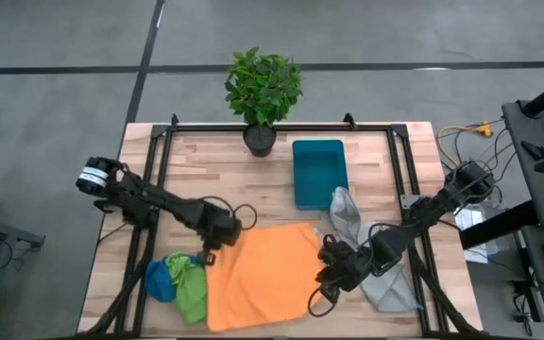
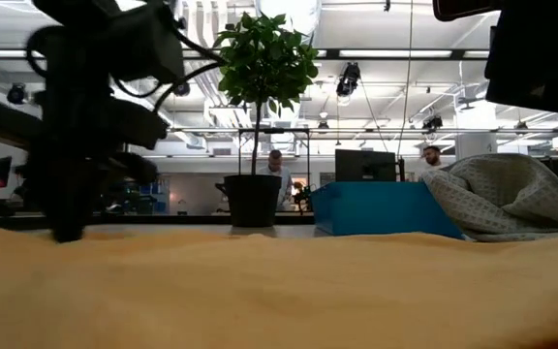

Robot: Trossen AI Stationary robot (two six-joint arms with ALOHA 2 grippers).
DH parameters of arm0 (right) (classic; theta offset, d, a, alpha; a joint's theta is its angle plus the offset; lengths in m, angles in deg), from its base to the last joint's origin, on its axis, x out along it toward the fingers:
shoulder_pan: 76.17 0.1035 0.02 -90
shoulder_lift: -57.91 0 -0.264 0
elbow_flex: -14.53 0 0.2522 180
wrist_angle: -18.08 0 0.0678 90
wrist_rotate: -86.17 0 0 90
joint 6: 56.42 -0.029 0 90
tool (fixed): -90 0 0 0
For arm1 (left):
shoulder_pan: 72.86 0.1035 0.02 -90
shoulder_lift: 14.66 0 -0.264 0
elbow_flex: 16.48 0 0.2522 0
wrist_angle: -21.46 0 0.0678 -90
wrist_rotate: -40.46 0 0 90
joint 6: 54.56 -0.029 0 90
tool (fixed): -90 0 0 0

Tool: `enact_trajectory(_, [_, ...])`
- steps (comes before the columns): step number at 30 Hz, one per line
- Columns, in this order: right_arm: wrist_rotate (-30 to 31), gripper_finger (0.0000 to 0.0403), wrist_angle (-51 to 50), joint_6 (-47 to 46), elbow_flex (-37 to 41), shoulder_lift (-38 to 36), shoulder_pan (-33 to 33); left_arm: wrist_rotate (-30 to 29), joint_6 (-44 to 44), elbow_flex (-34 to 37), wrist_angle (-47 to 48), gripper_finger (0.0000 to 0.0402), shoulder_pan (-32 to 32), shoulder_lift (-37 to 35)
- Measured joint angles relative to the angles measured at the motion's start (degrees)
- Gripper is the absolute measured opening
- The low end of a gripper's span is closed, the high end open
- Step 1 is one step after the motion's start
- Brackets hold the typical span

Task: Fold microfiber towels
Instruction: Fold the orange microfiber towel

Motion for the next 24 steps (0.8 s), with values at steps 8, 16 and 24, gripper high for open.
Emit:
enact_trajectory(8, [0.21,0.0068,-0.10,1.24,0.00,0.06,0.02,-8.98,-9.42,0.08,0.99,0.0000,9.53,-1.64])
enact_trajectory(16, [0.65,0.0068,7.34,5.01,0.00,1.87,0.66,-11.20,-9.46,-1.03,5.05,0.0000,14.11,-7.43])
enact_trajectory(24, [-0.48,0.0068,13.09,18.83,-2.31,10.98,0.76,-12.73,-12.18,-0.33,6.12,0.0000,14.07,-17.58])
